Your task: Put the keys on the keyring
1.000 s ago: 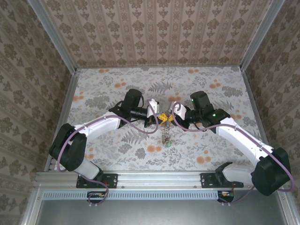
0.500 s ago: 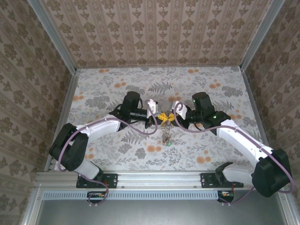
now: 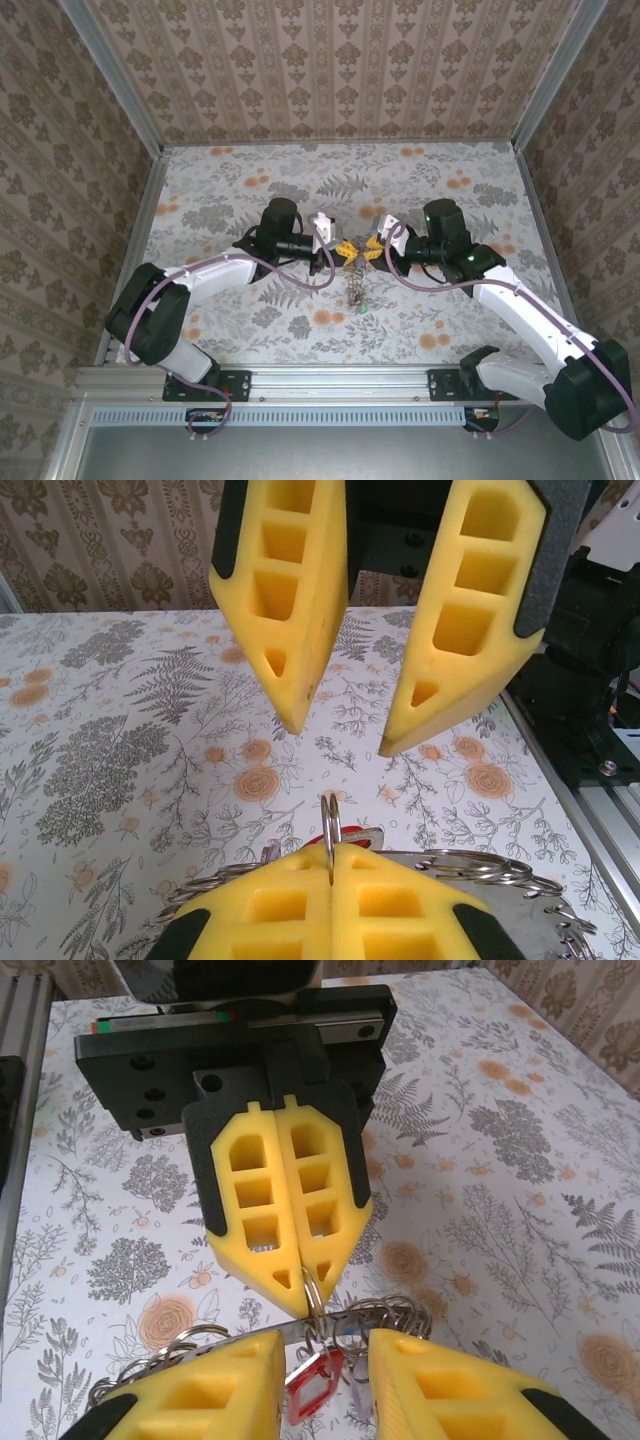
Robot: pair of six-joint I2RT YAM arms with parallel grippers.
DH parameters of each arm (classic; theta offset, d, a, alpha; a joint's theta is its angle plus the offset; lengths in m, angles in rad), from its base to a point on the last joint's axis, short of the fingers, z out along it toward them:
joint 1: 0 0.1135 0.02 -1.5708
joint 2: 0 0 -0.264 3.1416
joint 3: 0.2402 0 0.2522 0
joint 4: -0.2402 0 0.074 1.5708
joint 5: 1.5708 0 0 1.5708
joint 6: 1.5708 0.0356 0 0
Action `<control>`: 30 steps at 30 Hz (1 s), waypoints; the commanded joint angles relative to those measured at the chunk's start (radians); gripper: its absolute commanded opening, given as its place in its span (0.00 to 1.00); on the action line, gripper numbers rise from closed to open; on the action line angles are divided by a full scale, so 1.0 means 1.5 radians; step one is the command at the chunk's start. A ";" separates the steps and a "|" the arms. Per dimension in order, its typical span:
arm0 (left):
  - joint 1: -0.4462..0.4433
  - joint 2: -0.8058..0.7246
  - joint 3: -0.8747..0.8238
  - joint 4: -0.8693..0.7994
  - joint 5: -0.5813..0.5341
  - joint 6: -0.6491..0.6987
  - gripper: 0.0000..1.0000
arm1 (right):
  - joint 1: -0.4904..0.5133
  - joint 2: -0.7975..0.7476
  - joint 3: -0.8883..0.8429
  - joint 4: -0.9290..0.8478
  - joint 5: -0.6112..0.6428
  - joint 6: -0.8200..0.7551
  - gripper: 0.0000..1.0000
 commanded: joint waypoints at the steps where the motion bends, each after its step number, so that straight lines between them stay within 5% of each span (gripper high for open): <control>1: 0.005 -0.020 0.001 0.044 0.018 -0.012 0.00 | -0.002 0.015 0.011 0.004 -0.041 -0.009 0.29; 19: 0.005 -0.012 0.005 0.052 0.035 -0.016 0.00 | 0.001 0.081 0.025 0.053 -0.058 -0.021 0.21; 30: 0.006 -0.014 0.007 0.033 0.022 -0.005 0.00 | 0.002 0.080 0.034 0.038 -0.053 -0.023 0.04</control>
